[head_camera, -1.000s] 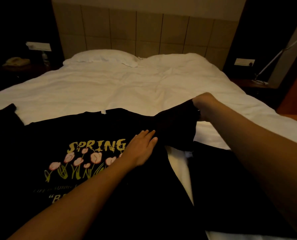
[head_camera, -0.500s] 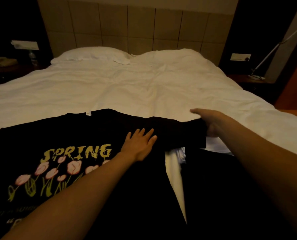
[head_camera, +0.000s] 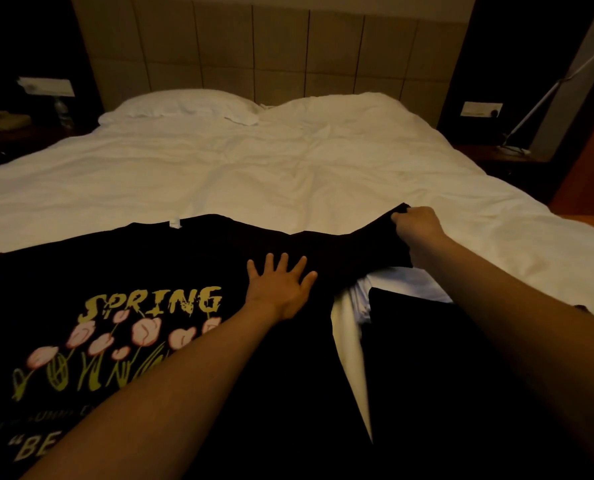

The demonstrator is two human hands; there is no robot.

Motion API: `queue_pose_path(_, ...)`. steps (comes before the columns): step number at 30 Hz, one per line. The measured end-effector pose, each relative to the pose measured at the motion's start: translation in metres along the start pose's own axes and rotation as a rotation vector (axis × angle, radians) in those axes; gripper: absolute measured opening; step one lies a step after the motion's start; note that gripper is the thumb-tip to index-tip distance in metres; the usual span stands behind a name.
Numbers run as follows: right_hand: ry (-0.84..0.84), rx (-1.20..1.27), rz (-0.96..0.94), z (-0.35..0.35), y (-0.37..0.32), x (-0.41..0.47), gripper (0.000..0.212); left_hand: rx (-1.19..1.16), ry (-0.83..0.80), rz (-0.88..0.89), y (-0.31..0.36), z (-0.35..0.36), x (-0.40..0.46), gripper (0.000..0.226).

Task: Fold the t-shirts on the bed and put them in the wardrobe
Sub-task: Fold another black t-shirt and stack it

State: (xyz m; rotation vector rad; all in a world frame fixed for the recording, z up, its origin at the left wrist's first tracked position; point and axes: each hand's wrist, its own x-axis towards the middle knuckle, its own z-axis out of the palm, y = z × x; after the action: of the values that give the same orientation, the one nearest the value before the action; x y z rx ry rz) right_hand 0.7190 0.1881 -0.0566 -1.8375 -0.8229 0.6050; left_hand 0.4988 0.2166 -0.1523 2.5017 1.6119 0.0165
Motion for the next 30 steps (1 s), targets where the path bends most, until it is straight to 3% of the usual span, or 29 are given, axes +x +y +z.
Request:
queue_pose_path(3, -0.025, 0.054, -0.043, 0.004, -0.015, -0.013, 0.025, -0.014, -0.073, -0.011, 0.000, -0.004, 0.004, 0.060)
queue_pose_path(5, -0.047, 0.032, -0.125, 0.010, -0.032, -0.026, 0.020, -0.182, -0.102, -0.020, -0.002, -0.014, 0.003, 0.056)
queue_pose_path(6, -0.061, 0.025, -0.175, 0.013, -0.042, -0.034, 0.019, -0.400, -0.091, -0.007, -0.002, -0.023, -0.001, 0.054)
queue_pose_path(9, -0.160, 0.052, -0.295, 0.030, -0.075, -0.063, 0.022, -1.389, -0.040, -0.064, -0.006, -0.053, -0.020, 0.056)
queue_pose_path(10, -0.207, 0.058, -0.324, 0.039, -0.084, -0.074, 0.024, -1.596, -0.032, -0.079, -0.012, -0.062, -0.026, 0.061)
queue_pose_path(13, -0.385, 0.102, -0.339, 0.073, -0.101, -0.109, 0.024, -2.015, 0.006, -0.067, -0.038, -0.072, -0.039, 0.079)
queue_pose_path(15, -0.542, 0.154, -0.239, 0.093, -0.104, -0.129, 0.026, -2.155, 0.027, -0.064, -0.055, -0.072, -0.054, 0.088)
queue_pose_path(18, -0.619, 0.213, -0.121, 0.114, -0.098, -0.146, 0.031, -2.248, 0.029, -0.113, -0.070, -0.066, -0.076, 0.080)
queue_pose_path(22, -0.373, 0.200, -0.133, 0.130, -0.073, -0.154, 0.028, -2.162, 0.067, -0.410, -0.077, -0.055, -0.082, 0.039)
queue_pose_path(26, -0.088, -0.048, -0.176, 0.130, -0.026, -0.162, 0.030, -2.040, 0.288, -0.524, -0.093, -0.042, -0.088, 0.024)
queue_pose_path(28, -0.004, -0.192, -0.152, 0.128, -0.004, -0.168, 0.039, -1.804, 0.417, -0.470, -0.099, -0.039, -0.095, 0.043)
queue_pose_path(30, 0.041, -0.319, -0.146, 0.128, 0.015, -0.173, 0.048, -1.342, 0.576, -0.420, -0.105, -0.039, -0.099, 0.060)
